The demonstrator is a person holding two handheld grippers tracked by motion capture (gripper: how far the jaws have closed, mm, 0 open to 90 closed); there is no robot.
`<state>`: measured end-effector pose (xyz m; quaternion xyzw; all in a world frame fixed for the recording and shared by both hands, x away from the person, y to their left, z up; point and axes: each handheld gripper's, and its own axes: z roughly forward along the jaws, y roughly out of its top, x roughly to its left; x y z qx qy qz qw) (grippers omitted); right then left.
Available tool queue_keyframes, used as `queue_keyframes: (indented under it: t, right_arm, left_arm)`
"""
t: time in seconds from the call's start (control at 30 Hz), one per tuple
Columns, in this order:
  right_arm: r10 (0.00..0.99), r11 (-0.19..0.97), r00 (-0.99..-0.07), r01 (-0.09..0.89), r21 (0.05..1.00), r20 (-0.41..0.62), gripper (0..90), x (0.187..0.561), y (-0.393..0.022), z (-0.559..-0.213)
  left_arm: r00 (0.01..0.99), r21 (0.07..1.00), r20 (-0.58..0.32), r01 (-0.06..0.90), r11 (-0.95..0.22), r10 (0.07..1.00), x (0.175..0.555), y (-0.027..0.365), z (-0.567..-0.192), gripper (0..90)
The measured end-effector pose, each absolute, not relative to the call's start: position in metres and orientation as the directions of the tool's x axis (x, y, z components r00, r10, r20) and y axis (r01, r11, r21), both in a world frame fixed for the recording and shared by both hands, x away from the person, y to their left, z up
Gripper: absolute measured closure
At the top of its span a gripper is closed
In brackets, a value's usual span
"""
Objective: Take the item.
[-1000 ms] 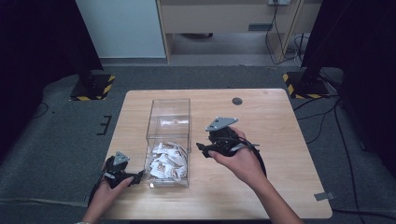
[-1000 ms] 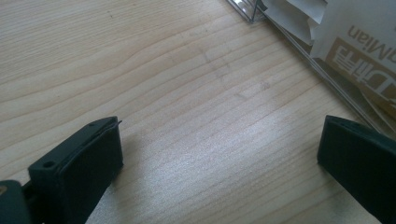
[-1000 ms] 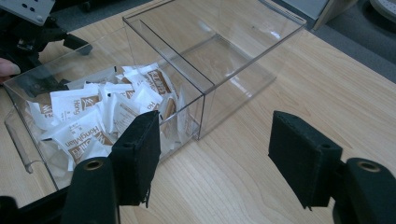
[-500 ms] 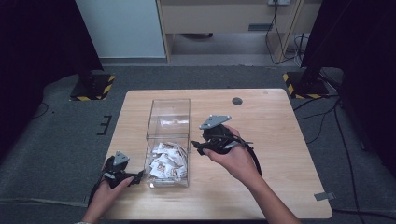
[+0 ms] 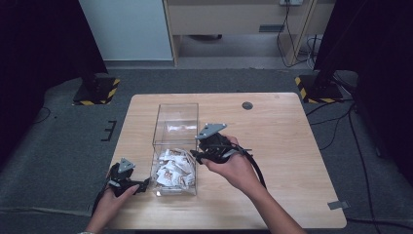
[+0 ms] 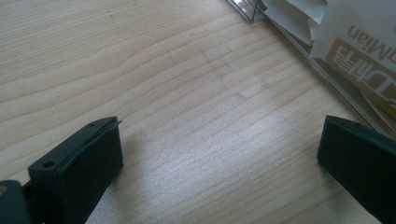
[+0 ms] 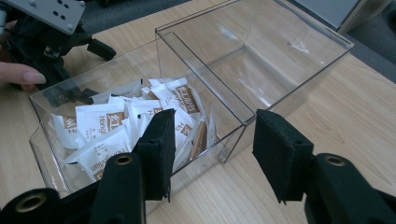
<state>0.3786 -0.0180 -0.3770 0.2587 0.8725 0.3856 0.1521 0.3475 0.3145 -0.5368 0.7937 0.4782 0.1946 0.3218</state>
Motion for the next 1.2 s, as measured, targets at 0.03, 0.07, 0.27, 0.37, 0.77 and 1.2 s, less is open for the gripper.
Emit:
queue_keyframes:
  t: [0.03, 0.07, 0.27, 0.37, 0.77, 1.2]
  right_arm:
    - [0.564, 0.573, -0.823, 0.333, 0.749, -0.065, 51.7, 0.378, -0.016, -0.378]
    - [0.562, 0.576, -0.824, 0.331, 0.748, -0.068, 52.6, 0.378, -0.014, -0.379]
    - [0.530, 0.604, -0.845, 0.315, 0.732, -0.074, 56.7, 0.375, 0.002, -0.388]
    - [0.523, 0.607, -0.850, 0.316, 0.729, -0.068, 57.9, 0.373, 0.008, -0.392]
    - [0.468, 0.670, -0.878, 0.282, 0.686, -0.096, 62.6, 0.369, 0.031, -0.414]
    - [0.441, 0.699, -0.893, 0.277, 0.659, -0.092, 68.9, 0.367, 0.044, -0.431]
  left_arm:
    - [0.467, 0.697, 0.001, 0.634, -0.335, 0.884, 0.347, 0.314, -0.537, 0.0]
    - [0.467, 0.697, 0.001, 0.634, -0.335, 0.884, 0.347, 0.314, -0.537, 0.0]
    - [0.467, 0.697, 0.001, 0.634, -0.335, 0.884, 0.347, 0.314, -0.537, 0.0]
    - [0.467, 0.697, 0.001, 0.634, -0.336, 0.884, 0.347, 0.314, -0.537, 0.0]
    - [0.468, 0.697, 0.001, 0.633, -0.336, 0.884, 0.348, 0.314, -0.537, 0.0]
    - [0.469, 0.697, 0.001, 0.633, -0.337, 0.883, 0.348, 0.315, -0.537, 0.0]
